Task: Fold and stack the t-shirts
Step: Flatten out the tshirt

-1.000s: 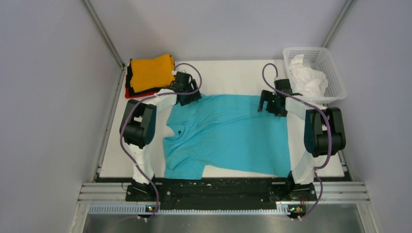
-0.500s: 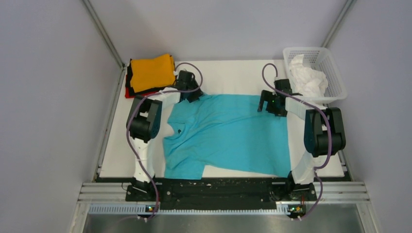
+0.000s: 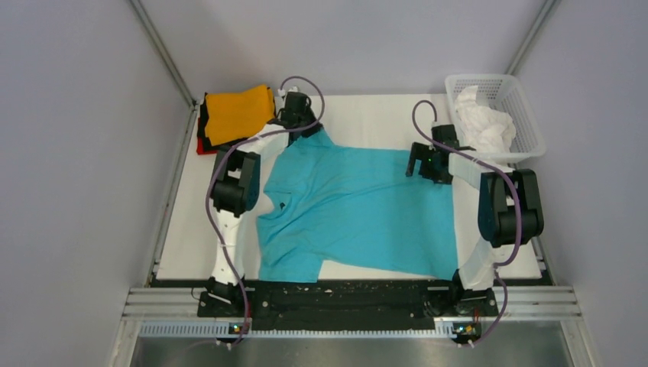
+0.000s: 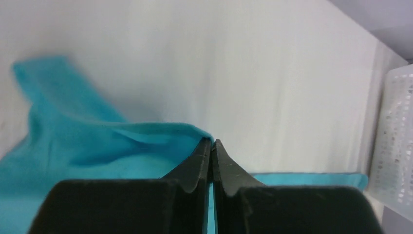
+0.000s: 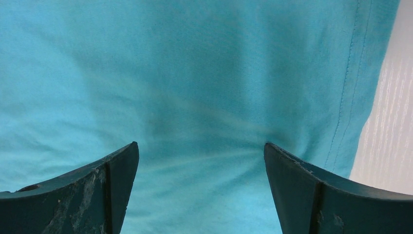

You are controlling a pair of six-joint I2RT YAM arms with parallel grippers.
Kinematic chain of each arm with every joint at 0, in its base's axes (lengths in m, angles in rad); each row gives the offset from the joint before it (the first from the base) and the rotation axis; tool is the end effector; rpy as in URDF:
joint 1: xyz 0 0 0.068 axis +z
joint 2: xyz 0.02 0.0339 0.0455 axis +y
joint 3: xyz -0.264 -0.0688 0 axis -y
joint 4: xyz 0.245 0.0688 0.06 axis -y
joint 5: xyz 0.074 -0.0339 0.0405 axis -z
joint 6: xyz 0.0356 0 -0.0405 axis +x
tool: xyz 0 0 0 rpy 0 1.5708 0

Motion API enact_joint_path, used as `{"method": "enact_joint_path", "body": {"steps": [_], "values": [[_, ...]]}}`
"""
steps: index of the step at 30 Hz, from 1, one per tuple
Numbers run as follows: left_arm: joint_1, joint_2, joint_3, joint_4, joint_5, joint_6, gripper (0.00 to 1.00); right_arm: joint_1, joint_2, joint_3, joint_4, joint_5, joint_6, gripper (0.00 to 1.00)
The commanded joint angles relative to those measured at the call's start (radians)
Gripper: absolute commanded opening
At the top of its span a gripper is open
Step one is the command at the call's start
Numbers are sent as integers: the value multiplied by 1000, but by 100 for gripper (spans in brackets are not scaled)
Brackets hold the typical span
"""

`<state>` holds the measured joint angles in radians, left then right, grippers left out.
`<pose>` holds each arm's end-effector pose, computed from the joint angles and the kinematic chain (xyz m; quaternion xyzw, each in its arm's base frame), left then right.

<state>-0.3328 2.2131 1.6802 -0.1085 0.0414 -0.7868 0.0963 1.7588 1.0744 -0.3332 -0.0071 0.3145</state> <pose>0.4791 -0.1672 0.1865 -0.1921 0.8729 -0.2536 0.3698 0.3530 0.0344 0.1712 0.1038 0.9564 0.0590 0.2666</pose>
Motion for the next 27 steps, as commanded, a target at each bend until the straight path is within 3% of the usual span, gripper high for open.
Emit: {"method": "enact_joint_path", "body": {"steps": [1, 5, 6, 8, 10, 19, 27], "values": [[-3, 166, 300, 11, 78, 196, 18, 3, -27, 12, -29, 47, -12, 99], [-5, 355, 624, -196, 115, 328, 38, 3, -35, 9, -39, 52, -12, 99], [-4, 358, 640, -183, 125, 340, 49, 3, -38, 8, -40, 53, -13, 99], [-5, 339, 639, -162, 154, 358, 83, 3, -46, 1, -40, 56, -14, 99], [-4, 294, 617, -160, 156, 373, 97, 3, -55, -2, -41, 55, -15, 99], [-6, -56, 230, -51, 67, 392, 99, 3, -83, -25, -30, 50, -10, 99], [-6, -166, -60, 34, 34, 234, 99, 3, -85, -35, -14, 28, -5, 99]]}}
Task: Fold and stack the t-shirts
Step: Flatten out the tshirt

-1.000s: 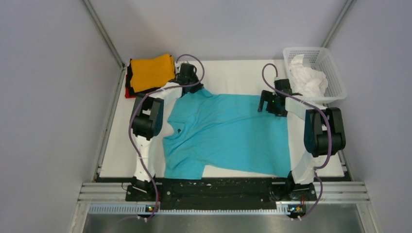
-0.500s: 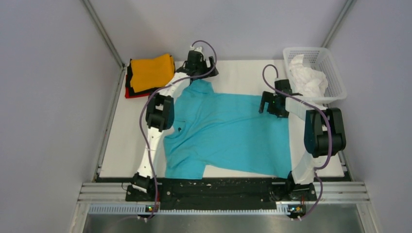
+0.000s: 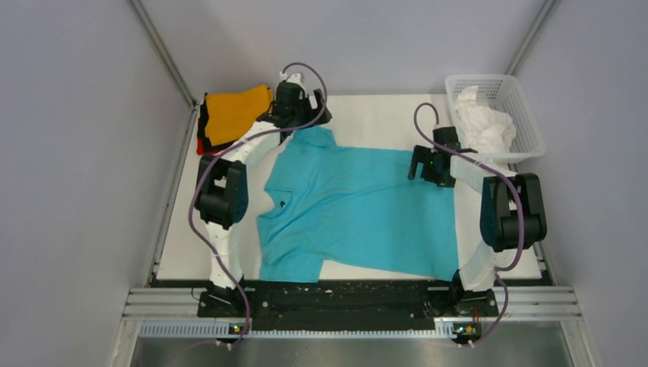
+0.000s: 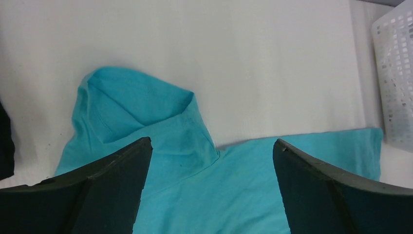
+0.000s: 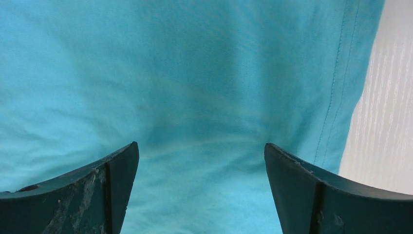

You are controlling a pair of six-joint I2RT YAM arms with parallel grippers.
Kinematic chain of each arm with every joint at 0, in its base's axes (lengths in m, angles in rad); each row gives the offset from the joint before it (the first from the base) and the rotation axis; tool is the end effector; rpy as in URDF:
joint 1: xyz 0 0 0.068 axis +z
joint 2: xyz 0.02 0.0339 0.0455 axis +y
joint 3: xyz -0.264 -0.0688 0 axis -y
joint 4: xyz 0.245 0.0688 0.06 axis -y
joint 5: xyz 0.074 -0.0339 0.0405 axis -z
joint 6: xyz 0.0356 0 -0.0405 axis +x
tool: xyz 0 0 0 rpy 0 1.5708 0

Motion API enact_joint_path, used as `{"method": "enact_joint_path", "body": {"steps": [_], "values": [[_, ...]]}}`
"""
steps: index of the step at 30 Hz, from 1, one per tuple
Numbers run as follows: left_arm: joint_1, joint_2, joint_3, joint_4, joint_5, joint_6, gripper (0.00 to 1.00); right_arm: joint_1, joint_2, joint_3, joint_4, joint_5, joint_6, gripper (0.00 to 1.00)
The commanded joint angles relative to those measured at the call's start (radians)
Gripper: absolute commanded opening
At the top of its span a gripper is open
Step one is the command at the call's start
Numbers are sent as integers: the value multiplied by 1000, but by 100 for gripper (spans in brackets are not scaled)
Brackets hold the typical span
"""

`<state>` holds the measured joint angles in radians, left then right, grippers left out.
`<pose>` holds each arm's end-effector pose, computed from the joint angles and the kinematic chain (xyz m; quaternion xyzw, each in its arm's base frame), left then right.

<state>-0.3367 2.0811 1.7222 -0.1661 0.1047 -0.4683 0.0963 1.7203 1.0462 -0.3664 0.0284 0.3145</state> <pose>0.4651 -0.1667 0.2592 -0.0308 0.8650 -0.2371 0.4411 0.3421 0.0320 0.1740 0.1088 0.9588 0.0400 0.2593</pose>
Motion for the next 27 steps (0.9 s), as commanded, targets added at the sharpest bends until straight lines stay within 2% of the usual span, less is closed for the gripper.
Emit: {"method": "enact_joint_path", "body": {"steps": [1, 10, 24, 27], "values": [[0, -33, -125, 104, -23, -97, 99, 3, -47, -7, 22, -9, -6, 99], [-1, 31, -156, 139, -18, -213, 99, 3, -36, -9, 21, 3, -10, 99], [0, 106, -100, 95, -73, -209, 99, 3, -24, -3, 17, 14, -13, 99], [0, 138, -74, 133, -82, -210, 99, 3, -20, -2, 15, 13, -13, 99]]}}
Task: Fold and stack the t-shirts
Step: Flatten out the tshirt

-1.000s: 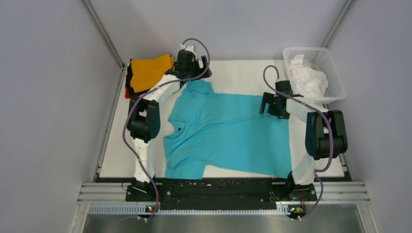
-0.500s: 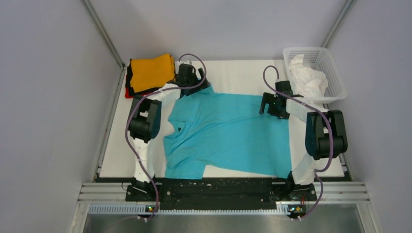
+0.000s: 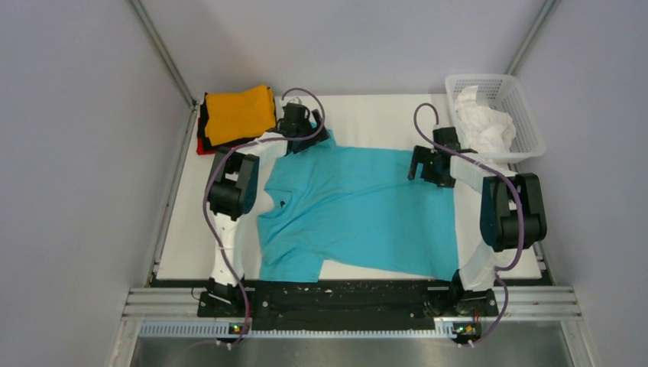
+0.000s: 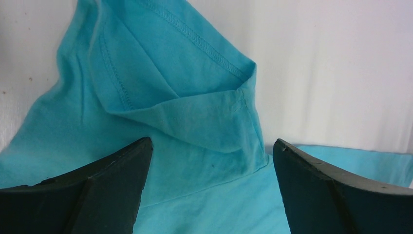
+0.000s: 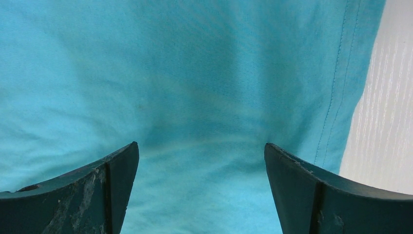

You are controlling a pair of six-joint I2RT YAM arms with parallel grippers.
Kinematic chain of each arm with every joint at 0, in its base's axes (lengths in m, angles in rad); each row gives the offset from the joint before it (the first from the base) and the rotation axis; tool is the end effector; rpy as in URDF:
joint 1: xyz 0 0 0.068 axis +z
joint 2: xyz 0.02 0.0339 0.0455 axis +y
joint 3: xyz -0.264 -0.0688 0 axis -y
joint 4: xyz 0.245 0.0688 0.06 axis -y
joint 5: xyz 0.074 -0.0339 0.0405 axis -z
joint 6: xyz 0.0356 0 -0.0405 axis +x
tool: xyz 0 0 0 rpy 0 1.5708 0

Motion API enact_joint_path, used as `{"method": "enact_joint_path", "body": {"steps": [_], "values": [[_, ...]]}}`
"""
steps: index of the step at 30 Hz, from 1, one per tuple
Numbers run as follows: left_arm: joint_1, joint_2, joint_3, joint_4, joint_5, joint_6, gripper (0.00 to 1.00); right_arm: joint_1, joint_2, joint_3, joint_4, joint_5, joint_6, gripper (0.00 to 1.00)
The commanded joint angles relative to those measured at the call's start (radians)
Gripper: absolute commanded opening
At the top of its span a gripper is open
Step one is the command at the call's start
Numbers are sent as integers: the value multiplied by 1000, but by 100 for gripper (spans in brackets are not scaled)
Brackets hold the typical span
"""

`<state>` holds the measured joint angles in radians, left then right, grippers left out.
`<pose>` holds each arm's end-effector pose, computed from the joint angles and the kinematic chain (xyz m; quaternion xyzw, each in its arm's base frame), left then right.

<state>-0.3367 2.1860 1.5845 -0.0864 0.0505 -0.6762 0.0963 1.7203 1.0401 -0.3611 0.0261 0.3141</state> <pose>0.4647 -0.1646 0.1704 -0.1421 0.8927 -0.2271 0.3624 0.3414 0.0320 0.1725 0.1083 0.9590 0.0410 0.2587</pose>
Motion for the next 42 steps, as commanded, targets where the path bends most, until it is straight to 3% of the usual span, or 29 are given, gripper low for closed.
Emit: {"method": "enact_joint_path", "body": {"steps": [1, 8, 13, 16, 19, 21, 34, 42], "values": [[-1, 48, 81, 53, -36, -5, 99, 3, -17, 5, 7, 16, -12, 99], [5, 143, 221, 78, -25, -41, 99, 3, -15, 8, 1, 25, -14, 99], [8, 254, 401, 140, 0, -92, 99, 3, -8, 14, -6, 40, -15, 99], [8, 370, 573, 162, 6, -146, 99, 3, -5, 17, -15, 51, -17, 99], [10, 505, 845, 106, -4, -179, 99, 3, -4, 20, -25, 58, -17, 99], [14, 516, 873, 106, -15, -181, 99, 3, -12, 19, -30, 63, -17, 99], [19, 15, 502, -6, -217, 181, 99, 4, -74, 40, -25, 68, -16, 99], [19, -258, 40, -43, -90, 156, 99, 14, -81, 92, -16, 48, -6, 99]]}}
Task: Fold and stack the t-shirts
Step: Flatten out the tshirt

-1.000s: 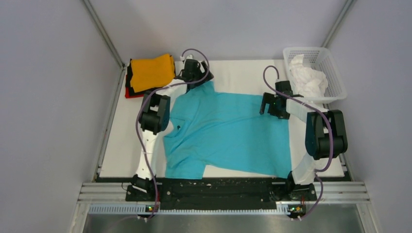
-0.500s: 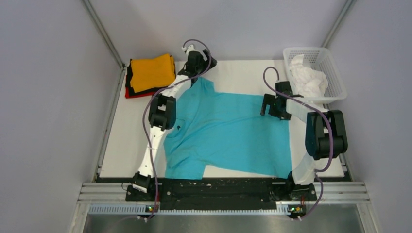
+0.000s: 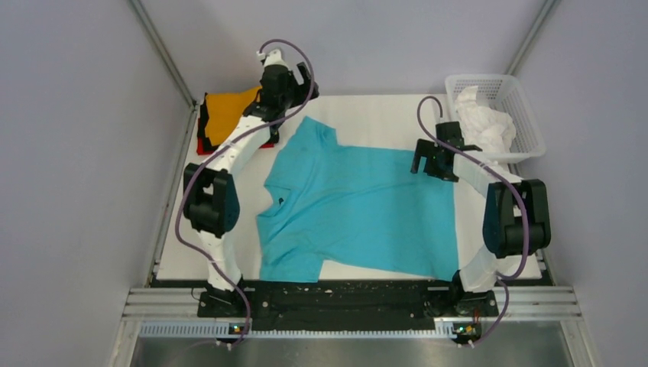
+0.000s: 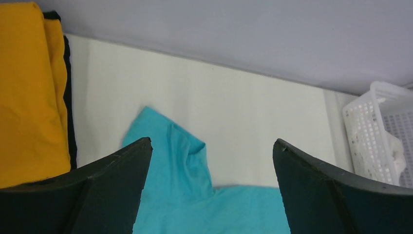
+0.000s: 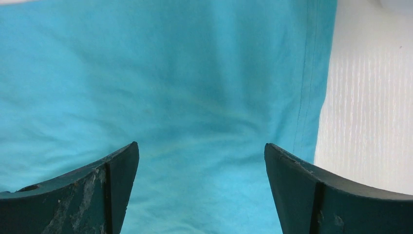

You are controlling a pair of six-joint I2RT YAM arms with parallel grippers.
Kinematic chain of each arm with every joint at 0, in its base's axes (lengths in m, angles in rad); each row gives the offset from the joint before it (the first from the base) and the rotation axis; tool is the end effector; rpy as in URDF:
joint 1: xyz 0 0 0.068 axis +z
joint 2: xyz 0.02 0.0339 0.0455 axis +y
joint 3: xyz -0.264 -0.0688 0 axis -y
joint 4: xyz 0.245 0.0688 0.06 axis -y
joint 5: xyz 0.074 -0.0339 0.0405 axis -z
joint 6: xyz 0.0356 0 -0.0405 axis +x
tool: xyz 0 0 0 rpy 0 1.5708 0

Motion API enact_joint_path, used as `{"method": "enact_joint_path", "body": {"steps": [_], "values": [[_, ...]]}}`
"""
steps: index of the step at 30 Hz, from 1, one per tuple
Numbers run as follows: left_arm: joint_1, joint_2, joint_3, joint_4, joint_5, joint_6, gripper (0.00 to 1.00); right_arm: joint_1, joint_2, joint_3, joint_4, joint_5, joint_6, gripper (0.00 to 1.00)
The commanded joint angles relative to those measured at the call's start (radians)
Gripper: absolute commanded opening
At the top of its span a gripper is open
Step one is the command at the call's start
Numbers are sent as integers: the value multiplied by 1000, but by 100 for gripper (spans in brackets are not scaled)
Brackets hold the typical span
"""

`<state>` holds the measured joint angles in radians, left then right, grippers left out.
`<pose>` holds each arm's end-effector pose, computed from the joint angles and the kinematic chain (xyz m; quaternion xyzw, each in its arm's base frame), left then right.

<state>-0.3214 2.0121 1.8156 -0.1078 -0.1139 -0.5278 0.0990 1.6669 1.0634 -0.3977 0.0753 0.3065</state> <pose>0.4653 -0.1507 0.3304 -0.1164 0.7971 -0.2016 0.5572 0.3388 0.0310 0.1944 0.1098 0.9528 0.0212 0.2823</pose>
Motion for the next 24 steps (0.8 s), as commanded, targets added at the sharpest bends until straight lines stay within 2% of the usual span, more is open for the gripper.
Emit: {"method": "enact_joint_path", "body": {"steps": [1, 5, 8, 16, 20, 24], "values": [[4, -107, -243, -21, 93, 0, 99, 11, -18, 73, 25, -4, 8, 99], [5, -150, -403, 26, 206, -25, 99, 11, 39, 97, 50, -22, 23, 99], [4, -117, -433, 34, 246, -44, 99, 11, 97, 131, 50, -30, 20, 99], [4, 59, -342, -6, 275, -58, 99, 11, 229, 195, 46, -22, 19, 99], [23, 161, -224, -140, 268, -68, 99, 11, 285, 233, 42, -26, 22, 99], [66, 221, -150, -203, 270, -99, 99, 11, 351, 311, 23, -40, 19, 99]]}}
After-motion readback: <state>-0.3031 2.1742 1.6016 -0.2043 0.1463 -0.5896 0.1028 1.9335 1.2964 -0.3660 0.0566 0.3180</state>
